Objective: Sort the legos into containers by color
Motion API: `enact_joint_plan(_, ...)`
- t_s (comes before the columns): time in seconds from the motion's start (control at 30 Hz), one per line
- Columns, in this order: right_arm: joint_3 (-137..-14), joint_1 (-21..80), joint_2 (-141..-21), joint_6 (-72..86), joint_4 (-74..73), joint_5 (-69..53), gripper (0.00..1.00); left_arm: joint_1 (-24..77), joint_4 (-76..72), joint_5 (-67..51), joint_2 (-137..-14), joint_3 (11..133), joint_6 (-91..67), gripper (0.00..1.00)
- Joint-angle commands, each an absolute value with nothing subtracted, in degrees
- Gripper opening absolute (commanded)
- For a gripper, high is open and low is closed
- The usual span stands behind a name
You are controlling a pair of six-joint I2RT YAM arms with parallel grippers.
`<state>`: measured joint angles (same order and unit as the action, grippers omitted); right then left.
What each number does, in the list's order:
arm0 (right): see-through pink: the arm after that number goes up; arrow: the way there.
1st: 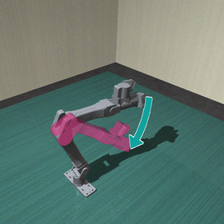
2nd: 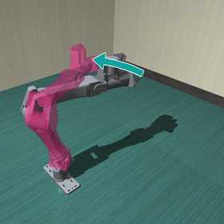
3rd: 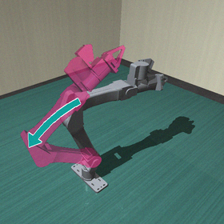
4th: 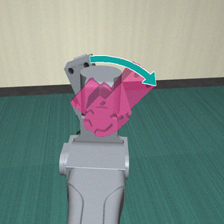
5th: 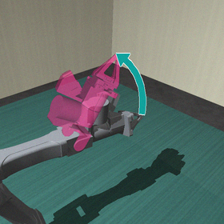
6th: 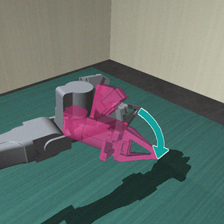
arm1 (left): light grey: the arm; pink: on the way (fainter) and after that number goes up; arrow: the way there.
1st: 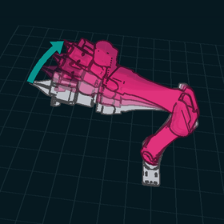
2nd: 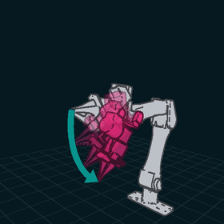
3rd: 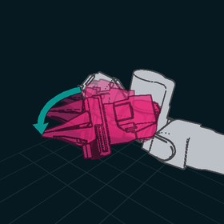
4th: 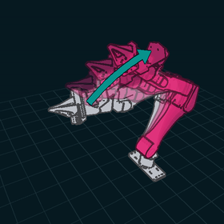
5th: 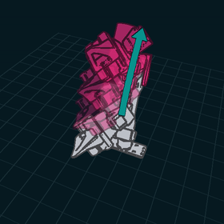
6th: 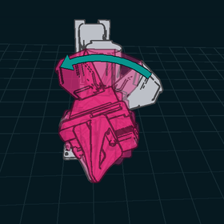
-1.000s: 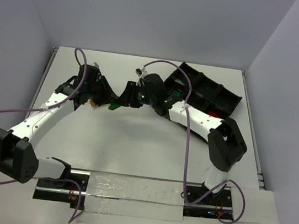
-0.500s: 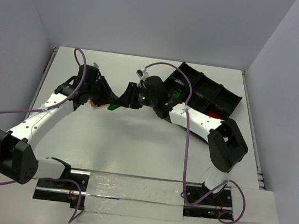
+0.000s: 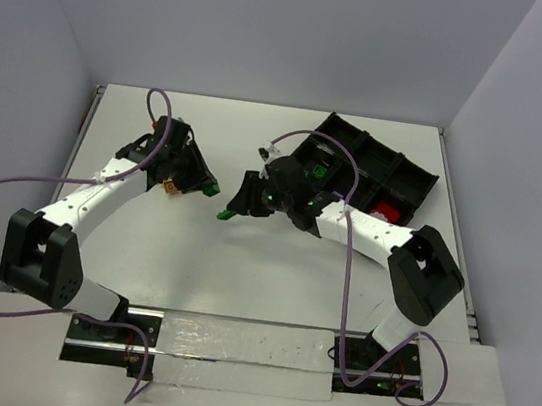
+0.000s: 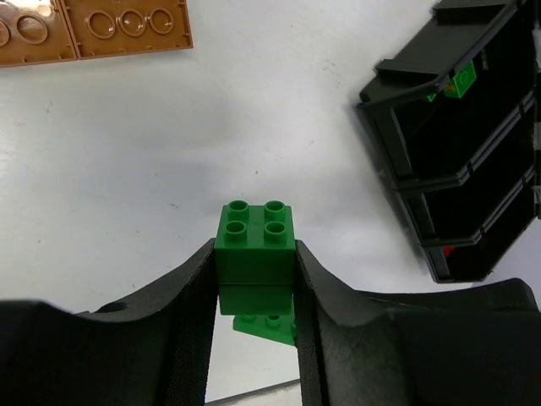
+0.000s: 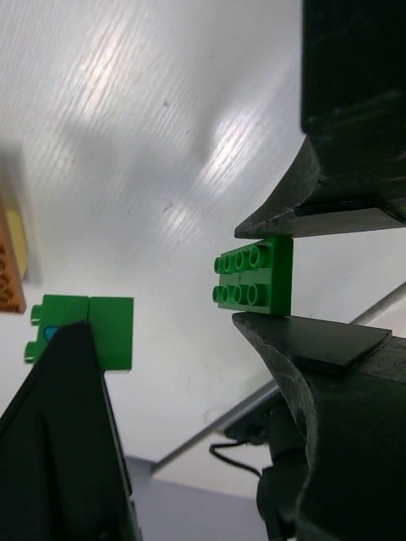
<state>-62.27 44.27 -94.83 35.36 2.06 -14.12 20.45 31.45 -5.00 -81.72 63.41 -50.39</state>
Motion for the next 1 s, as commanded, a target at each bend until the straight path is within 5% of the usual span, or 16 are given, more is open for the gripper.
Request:
enact_joint_plan(0.0, -61.79, 44.3, -91.22, 32.5, 0.2, -10.68, 0.0, 20.39, 28.76, -3.73, -83.24, 66.57, -49.72, 0.0)
enact_joint_plan(0.37, -66.19, 36.3, -89.89, 33.03, -10.8, 8.82, 0.0, 20.39, 31.29, 1.71, -79.32, 65.39, -46.97, 0.0)
enact_joint_plan(0.8, -76.74, 24.44, -97.4, 30.27, -10.51, 14.22, 0.0, 20.39, 29.37, -6.6, -77.15, 63.65, -42.66, 0.0)
enact_joint_plan(0.97, -82.52, 24.1, -103.68, 29.44, -13.31, 14.41, 0.56, 20.41, 29.09, -8.25, -77.52, 63.28, -42.13, 0.0)
